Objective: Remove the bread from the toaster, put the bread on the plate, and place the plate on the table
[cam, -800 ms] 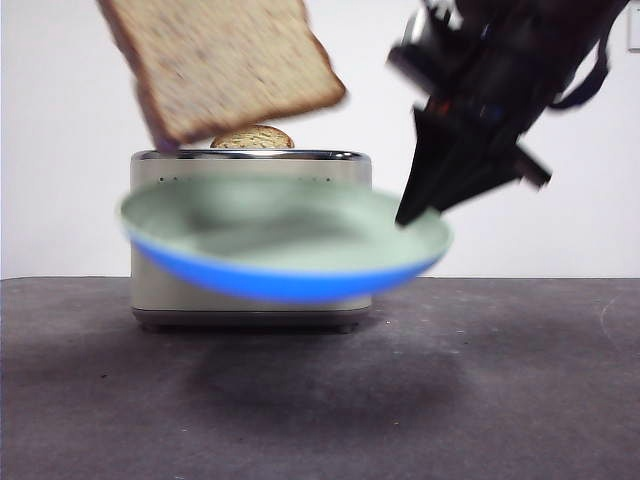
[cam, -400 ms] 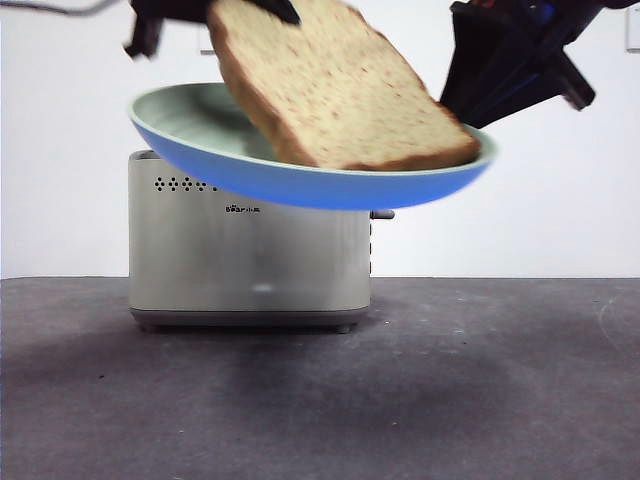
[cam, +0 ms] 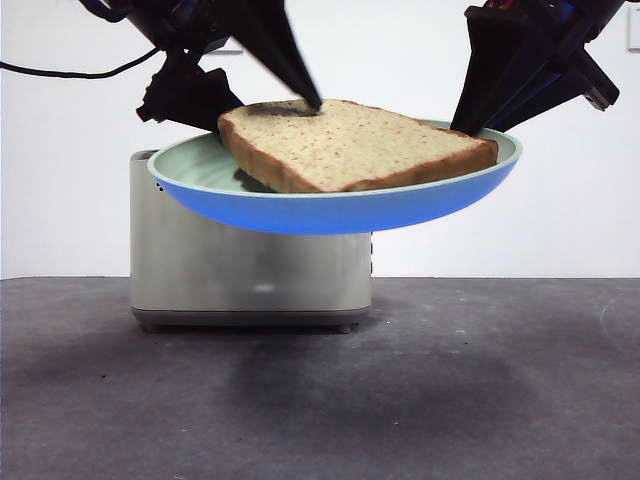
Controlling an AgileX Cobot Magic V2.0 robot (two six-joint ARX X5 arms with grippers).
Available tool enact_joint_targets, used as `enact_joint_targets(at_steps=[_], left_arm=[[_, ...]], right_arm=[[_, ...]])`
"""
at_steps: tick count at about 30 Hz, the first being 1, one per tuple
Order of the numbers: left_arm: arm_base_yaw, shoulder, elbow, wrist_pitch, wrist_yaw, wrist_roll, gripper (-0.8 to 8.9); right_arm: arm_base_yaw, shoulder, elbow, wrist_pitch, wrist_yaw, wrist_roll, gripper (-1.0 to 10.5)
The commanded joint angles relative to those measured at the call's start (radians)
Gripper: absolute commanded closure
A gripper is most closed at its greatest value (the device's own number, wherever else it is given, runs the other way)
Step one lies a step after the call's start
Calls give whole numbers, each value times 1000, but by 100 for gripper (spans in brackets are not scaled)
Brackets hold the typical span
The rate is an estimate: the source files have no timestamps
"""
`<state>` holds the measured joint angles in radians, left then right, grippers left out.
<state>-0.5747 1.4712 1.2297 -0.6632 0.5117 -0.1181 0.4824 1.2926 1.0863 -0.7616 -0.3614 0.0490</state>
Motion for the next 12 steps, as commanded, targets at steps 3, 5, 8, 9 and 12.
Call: enact_joint_targets(at_steps=[3,5,8,9,12], left_arm=[[-9,6,71,-14,23,-21,274],[-10,5,145,-65,22,-18,274],[-16,5,275,-151,19,4,274],[-16,5,325,-188,19,23,274],[-21,-6,464,-295,18,76,274]], right_arm=[[-5,-6,2,6,47,7,959],[-20,-6,2,2,47,7,959],[-51,-6,2,-1,48,6,959],[-63,-6,2,-3,48,6,959],[-105,9,2,-4,48,0,959]])
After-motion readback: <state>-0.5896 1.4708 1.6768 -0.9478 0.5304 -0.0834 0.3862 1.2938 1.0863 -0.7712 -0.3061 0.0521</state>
